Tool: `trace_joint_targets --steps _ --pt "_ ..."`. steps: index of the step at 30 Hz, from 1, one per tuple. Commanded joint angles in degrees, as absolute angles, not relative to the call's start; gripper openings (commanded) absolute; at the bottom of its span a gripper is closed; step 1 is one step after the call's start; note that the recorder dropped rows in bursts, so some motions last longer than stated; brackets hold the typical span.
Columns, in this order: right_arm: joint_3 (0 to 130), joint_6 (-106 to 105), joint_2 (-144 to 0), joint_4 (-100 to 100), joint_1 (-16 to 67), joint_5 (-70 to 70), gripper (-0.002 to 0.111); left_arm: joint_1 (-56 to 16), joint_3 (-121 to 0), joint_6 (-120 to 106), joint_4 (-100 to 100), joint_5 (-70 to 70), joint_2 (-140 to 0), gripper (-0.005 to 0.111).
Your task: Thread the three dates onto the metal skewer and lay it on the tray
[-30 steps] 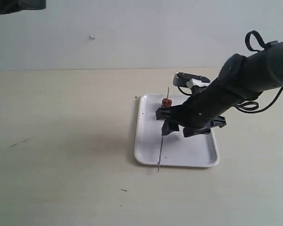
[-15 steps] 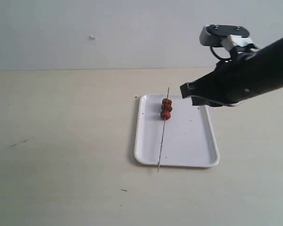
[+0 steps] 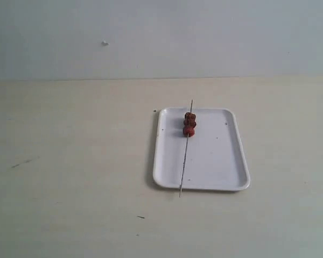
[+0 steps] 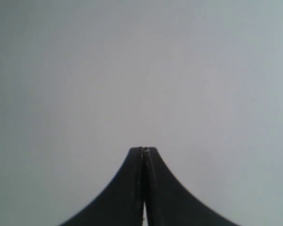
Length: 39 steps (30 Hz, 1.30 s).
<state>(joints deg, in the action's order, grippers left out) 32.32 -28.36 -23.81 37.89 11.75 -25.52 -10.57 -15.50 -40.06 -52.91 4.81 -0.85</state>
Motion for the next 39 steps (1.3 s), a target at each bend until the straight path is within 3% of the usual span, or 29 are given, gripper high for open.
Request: trace_joint_targets --steps 1,4,18,21,24,26,32,39 --pt "31.87 -27.79 -8.53 40.42 11.95 -25.97 0.000 -10.94 -15.15 -40.36 -52.70 4.47 -1.66 0.000" --pt "31.87 -27.79 -0.26 40.56 11.95 -25.97 0.000 -10.94 -15.15 -40.36 -52.70 4.47 -1.66 0.000" --pt "34.28 -27.78 -0.92 42.83 12.22 -27.27 0.000 -10.82 -13.46 -42.82 -51.31 2.91 -1.08 0.000" --pt "34.28 -27.78 -0.92 42.83 12.22 -27.27 0.000 -10.82 -8.83 -32.56 -30.08 0.00 -1.52 0.000" --pt "34.28 -27.90 -0.92 42.94 12.22 -27.27 0.000 -10.82 -4.02 -0.51 1.53 0.00 -2.25 0.000" --pt "34.28 -27.90 -0.92 42.94 12.22 -27.27 0.000 -10.82 -1.96 15.29 12.42 -1.75 -2.65 0.000" --pt "34.28 -27.79 -0.92 42.94 12.22 -27.27 0.000 -10.82 0.00 19.11 14.54 -19.55 -2.61 0.000" --pt "34.28 -27.89 -0.92 42.84 12.22 -27.27 0.000 -10.82 0.00 19.11 14.73 -18.68 -2.61 0.000"
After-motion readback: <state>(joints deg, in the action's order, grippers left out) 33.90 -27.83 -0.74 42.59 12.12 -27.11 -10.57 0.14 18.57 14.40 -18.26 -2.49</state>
